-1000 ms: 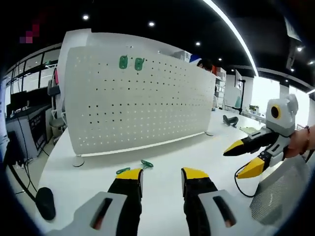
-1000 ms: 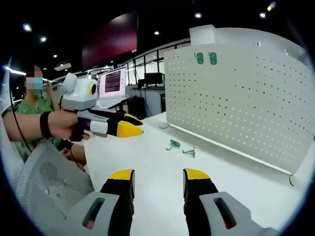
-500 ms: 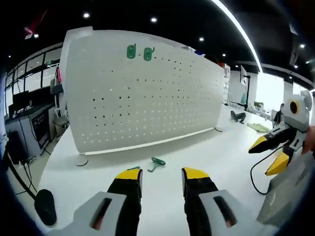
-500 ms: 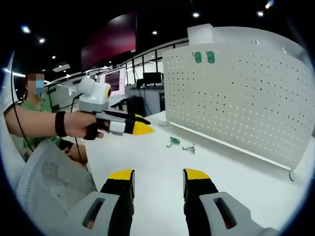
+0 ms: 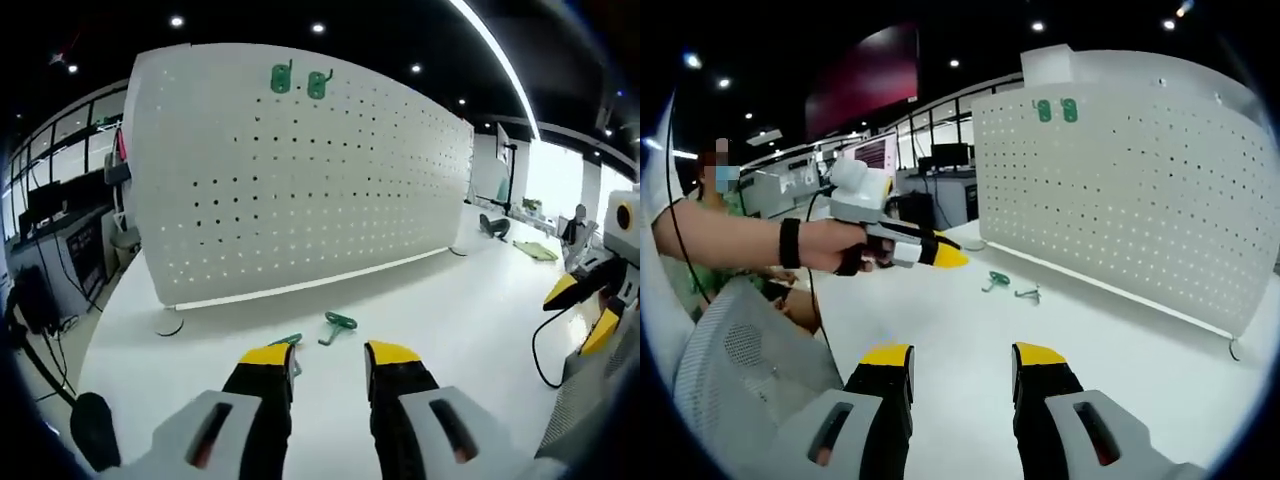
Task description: Insert the hook assembly into the mounting plate slot until the hook locks in place.
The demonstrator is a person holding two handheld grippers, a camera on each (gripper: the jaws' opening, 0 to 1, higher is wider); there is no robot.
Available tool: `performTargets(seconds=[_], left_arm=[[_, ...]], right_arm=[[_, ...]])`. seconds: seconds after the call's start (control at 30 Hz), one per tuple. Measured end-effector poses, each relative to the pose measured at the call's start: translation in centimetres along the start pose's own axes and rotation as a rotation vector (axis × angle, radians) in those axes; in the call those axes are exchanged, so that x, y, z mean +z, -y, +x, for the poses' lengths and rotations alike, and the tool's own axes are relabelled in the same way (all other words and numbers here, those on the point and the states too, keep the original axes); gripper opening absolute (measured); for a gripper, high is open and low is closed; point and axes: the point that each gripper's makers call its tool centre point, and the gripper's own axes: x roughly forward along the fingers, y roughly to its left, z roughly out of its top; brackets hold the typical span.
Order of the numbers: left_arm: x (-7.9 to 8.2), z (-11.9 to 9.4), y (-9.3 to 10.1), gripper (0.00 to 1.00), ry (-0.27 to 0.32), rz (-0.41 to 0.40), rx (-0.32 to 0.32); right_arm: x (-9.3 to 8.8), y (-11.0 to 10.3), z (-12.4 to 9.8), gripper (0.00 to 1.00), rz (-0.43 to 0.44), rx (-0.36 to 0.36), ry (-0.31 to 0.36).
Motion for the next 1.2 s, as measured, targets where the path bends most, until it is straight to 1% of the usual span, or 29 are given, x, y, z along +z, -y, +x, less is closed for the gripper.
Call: performTargets(seconds=[0.1, 0.17, 0.3, 0.33, 0.47, 0.57, 0.7, 0.77, 0.83, 0.87, 0.93, 0.97, 1.0, 1.07, 1.13, 1.2], left_arm=[[-0.2, 0.5, -0.6, 0.32, -0.008, 0.018, 0.013], [-0.4, 0.9, -0.8, 0.31, -0.017, 0.011, 0.004], [-0.6, 1.6, -1.5, 0.30, -0.025, 0.005, 0.013], [-0.7, 1.8, -1.7, 0.30, -0.034, -0.003, 0.017], [-1.0, 2.3, -2.3, 0.29, -0.058, 0.011, 0.034], [-1.5, 2.9, -2.3, 0.29, -0.087, 0.041, 0.020], [-1.5, 3.3, -2.5, 0.29, -0.097, 0.043, 0.022], [-2.0, 3.8, -2.7, 0.29, -0.122, 0.044, 0.017], [-2.2, 4.0, -2.9, 0.28, -0.136, 0.055, 0.023], [-2.2, 4.1, -3.1, 0.28, -0.133, 0.057, 0.029], [-2.3, 4.2, -3.1, 0.28, -0.140, 0.051, 0.032], [-2.4, 4.3, -3.3, 0.28, -0.146, 0.040, 0.048], [-2.6, 4.4, -3.4, 0.28, -0.159, 0.029, 0.049], [-2.8, 4.7, -3.3, 0.28, -0.159, 0.021, 0.041], [-3.1, 4.9, -3.4, 0.27, -0.173, 0.035, 0.046], [-3.3, 5.2, -3.6, 0.26, -0.178, 0.019, 0.051]], right_arm=[[-0.2, 0.0, -0.1, 0.39, 0.006, -0.006, -0.003], [-0.4, 0.0, -0.2, 0.39, 0.007, -0.006, -0.007], [-0.7, -0.1, -0.3, 0.39, 0.012, -0.009, -0.014], [-0.7, -0.1, -0.3, 0.39, 0.012, -0.008, -0.015], [-0.7, 0.0, -0.4, 0.39, 0.015, -0.011, -0.017], [-0.7, -0.1, -0.5, 0.39, 0.012, -0.006, -0.018], [-0.8, -0.2, -0.5, 0.39, 0.017, 0.000, -0.019], [-0.9, -0.4, -0.6, 0.39, 0.017, 0.003, -0.020], [-0.9, -0.5, -0.6, 0.39, 0.018, 0.002, -0.021], [-1.0, -0.5, -0.7, 0.39, 0.022, 0.003, -0.019], [-1.1, -0.5, -0.7, 0.39, 0.025, 0.001, -0.022], [-1.1, -0.5, -0.7, 0.39, 0.025, 0.001, -0.023], [-1.2, -0.5, -0.8, 0.39, 0.025, 0.001, -0.023], [-1.1, -0.4, -0.8, 0.39, 0.026, -0.001, -0.023], [-1.0, -0.3, -1.0, 0.39, 0.024, -0.004, -0.023], [-1.0, -0.1, -1.2, 0.38, 0.025, -0.007, -0.024]])
